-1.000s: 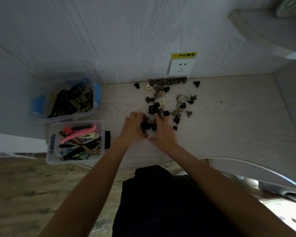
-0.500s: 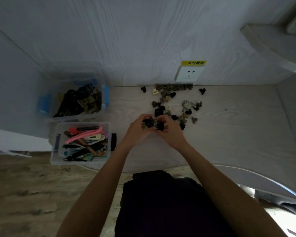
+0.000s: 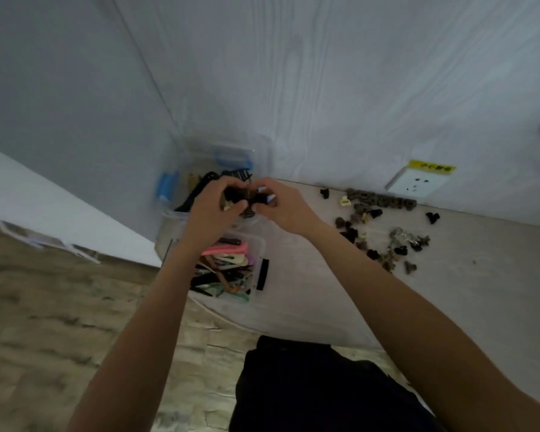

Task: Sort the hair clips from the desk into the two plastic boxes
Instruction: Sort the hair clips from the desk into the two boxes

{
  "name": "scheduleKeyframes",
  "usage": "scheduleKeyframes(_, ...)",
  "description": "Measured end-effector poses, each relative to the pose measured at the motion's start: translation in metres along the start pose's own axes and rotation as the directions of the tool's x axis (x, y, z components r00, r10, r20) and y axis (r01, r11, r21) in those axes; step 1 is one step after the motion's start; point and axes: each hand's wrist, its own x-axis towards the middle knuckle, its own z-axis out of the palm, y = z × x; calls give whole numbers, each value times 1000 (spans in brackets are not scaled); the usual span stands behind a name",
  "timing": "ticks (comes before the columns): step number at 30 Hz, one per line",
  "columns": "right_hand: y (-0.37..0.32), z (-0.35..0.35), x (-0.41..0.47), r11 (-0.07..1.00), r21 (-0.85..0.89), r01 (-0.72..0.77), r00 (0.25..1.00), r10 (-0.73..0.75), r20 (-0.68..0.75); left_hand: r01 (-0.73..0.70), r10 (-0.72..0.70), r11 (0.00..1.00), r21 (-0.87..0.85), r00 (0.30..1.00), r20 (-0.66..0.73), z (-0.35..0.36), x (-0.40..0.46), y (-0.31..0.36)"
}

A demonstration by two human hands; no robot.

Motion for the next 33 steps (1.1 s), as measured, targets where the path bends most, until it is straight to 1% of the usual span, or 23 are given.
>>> scheduleKeyframes(2, -6, 9, 11, 988, -140, 57, 998, -51, 42, -9, 5, 995, 97, 999, 46, -12, 3, -15)
scheduleKeyframes(4, -12, 12, 17, 963, -254, 94, 993, -71, 96, -6, -10, 988, 157, 995, 100, -23, 7, -23)
scheduleKeyframes(6, -16, 14, 20, 949, -299, 102, 988, -62, 139, -6, -23, 985, 172, 986, 167, -32, 11, -28)
scheduleKeyframes(8, -18, 13, 18, 956, -276, 100, 990, -67, 127, -29, -22, 970, 243, 979, 203, -35, 11, -28)
scheduleKeyframes(9, -19, 12, 14, 963, -248, 103, 992, -80, 101, -46, -17, 951, 304, 979, 201, -35, 11, -28)
scheduleKeyframes(10, -18, 11, 11, 967, -224, 121, 992, -110, 62, -69, 7, 928, 367, 986, 169, -34, 8, -27)
scheduleKeyframes(12, -15, 7, -2, 970, -192, 152, 982, -170, -82, -150, 151, 880, 451, 988, 33, -29, 1, -20)
scheduleKeyframes(14, -6, -2, -22, 970, -196, 141, 949, -189, -254, -241, 321, 858, 453, 941, -109, -16, -8, -6)
scheduleKeyframes(15, 3, -8, -35, 970, -214, 112, 932, -177, -317, -288, 381, 854, 435, 913, -144, -5, -12, 2)
scheduleKeyframes(16, 15, -13, -48, 969, -237, 66, 921, -151, -360, -330, 414, 853, 404, 899, -140, 6, -15, 10)
scheduleKeyframes(17, 31, -17, -64, 966, -259, -2, 915, -103, -391, -361, 418, 863, 353, 904, -97, 21, -17, 18)
scheduleKeyframes(19, 66, -23, -93, 935, -316, -162, 908, 16, -419, -359, 366, 901, 246, 930, 16, 51, -20, 30)
scheduleKeyframes(21, 100, -32, -125, 874, -331, -354, 882, 195, -428, -325, 306, 930, 169, 943, 129, 89, -21, 39)
scheduleKeyframes(23, 120, -40, -151, 805, -286, -520, 824, 385, -415, -253, 197, 953, 169, 937, 288, 126, -19, 44)
scheduleKeyframes(24, 126, -42, -159, 778, -266, -569, 800, 449, -398, -227, 139, 951, 210, 920, 366, 141, -16, 45)
scheduleKeyframes(26, 135, -44, -167, 758, -218, -615, 775, 529, -346, -231, 61, 915, 329, 889, 454, 167, -9, 45)
scheduleKeyframes(28, 142, -45, -168, 773, -167, -612, 779, 552, -298, -245, 25, 886, 393, 873, 487, 188, -2, 44)
scheduleKeyframes(30, 149, -44, -163, 783, -162, -600, 790, 550, -270, -248, 3, 877, 411, 859, 512, 201, 4, 48)
scheduleKeyframes(33, 155, -42, -155, 803, -205, -560, 821, 506, -263, -246, -15, 888, 388, 828, 560, 209, 7, 56)
